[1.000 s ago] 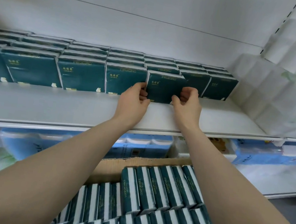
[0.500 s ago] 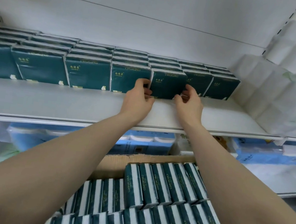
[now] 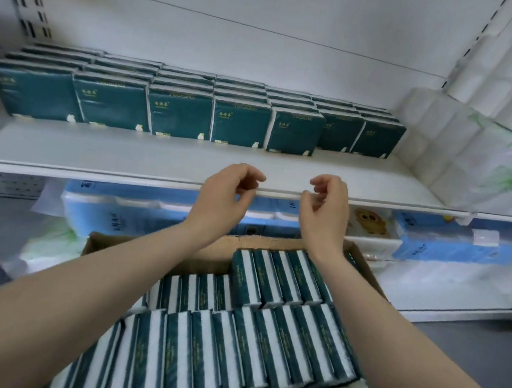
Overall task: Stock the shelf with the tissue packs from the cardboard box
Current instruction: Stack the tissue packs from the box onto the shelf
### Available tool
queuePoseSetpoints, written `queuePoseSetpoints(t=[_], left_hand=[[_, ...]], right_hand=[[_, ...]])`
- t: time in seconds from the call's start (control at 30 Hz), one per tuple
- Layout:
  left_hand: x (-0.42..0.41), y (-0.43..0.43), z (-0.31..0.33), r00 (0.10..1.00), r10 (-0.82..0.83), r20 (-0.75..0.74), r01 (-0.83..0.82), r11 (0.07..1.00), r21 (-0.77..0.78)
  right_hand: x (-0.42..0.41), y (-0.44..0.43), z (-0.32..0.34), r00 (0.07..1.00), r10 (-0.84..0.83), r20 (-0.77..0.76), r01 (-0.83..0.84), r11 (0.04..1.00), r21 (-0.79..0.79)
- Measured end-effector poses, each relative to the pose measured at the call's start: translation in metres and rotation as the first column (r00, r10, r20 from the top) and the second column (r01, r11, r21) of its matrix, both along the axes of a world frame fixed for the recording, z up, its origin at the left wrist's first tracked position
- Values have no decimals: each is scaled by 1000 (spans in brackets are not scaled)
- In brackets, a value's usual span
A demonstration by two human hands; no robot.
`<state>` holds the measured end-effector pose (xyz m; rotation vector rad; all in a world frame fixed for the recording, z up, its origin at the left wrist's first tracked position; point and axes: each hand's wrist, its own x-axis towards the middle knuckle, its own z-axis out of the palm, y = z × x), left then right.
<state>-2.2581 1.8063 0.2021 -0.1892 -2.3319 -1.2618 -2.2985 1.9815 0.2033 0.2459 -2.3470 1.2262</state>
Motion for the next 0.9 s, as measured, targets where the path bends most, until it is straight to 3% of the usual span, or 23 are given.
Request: queuePoseSetpoints(t=[0.1,0.23,0.43,0.57,0.77,0.9], left_hand=[[25,-2,-18,1000,9,0,-9,1000,-6],[48,-8,-49,988,2,154,-2,1000,0],[59,-17,-88,886,-28,463,49,998,-32],[57,-16,-99,785,-47,618,132,987,-92],[56,-9,-104,736,-101,670,173,984,-42],[59,-13,-104,781,-43,623,126,988,-90]], right_hand=[[28,-9,-24,997,77,29,-79,993,82],[56,-17,-59,979,183,93,-200,951,237],[75,-20,-94,928,-58,368,-148,850,506],[77,-20,-99,901,-106,421,-183,786,591],[80,-27,-94,883,-163,441,-210,703,680],[78,-29,-87,864,-161,477,-198,763,616]])
